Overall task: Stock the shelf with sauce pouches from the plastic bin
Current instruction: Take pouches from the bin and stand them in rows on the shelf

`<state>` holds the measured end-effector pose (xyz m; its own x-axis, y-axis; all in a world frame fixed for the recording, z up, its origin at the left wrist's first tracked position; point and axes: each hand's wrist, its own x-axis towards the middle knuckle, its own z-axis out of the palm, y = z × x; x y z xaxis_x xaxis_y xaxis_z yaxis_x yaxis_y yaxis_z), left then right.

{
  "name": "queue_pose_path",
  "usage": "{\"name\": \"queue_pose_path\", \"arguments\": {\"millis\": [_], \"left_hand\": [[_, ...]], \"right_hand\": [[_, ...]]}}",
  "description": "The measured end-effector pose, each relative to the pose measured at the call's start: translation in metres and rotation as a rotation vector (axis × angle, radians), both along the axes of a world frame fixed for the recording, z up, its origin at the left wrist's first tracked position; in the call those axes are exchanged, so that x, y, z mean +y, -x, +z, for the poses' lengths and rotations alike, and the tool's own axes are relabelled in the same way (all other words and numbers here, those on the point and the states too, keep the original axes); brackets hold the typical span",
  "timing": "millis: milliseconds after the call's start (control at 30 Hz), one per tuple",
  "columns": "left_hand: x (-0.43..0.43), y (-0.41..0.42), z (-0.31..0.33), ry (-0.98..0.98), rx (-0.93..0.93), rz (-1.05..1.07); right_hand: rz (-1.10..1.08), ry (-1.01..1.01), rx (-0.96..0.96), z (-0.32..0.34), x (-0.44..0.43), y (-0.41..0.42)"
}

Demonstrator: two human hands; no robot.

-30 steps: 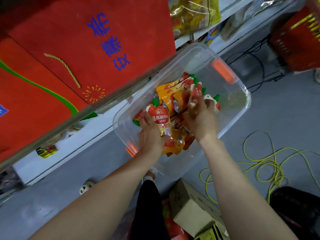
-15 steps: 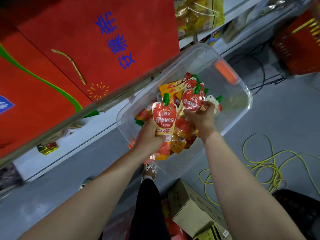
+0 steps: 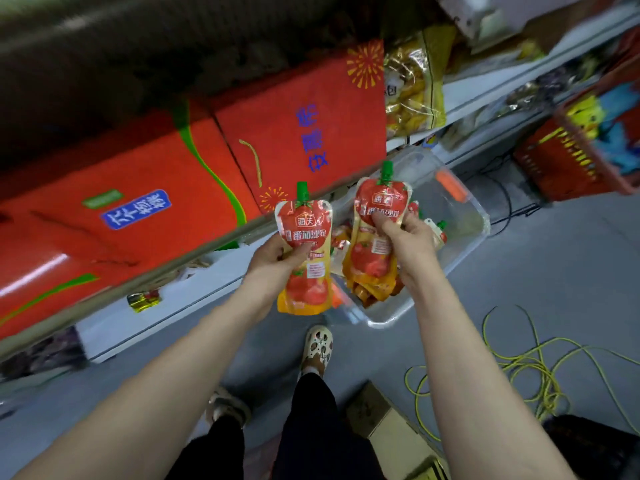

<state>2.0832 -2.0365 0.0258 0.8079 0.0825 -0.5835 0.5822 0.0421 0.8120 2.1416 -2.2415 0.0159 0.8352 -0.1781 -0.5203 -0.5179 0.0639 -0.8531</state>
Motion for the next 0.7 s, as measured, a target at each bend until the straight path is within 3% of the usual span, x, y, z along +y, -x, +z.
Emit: {"name": "queue_pose_path", "arguments": {"millis": [467,700], "left_hand": [[0.227,0.128,0.169,0.039,-0.476,0.178],[0.339,0.180,0.236,-0.037,-0.637,0.324]], "right_hand": [[0.396,-0.039,-0.445,0.178,0.230,0.094],[0.616,-0.056,-0.623,0.251,0.346,0.109]]}}
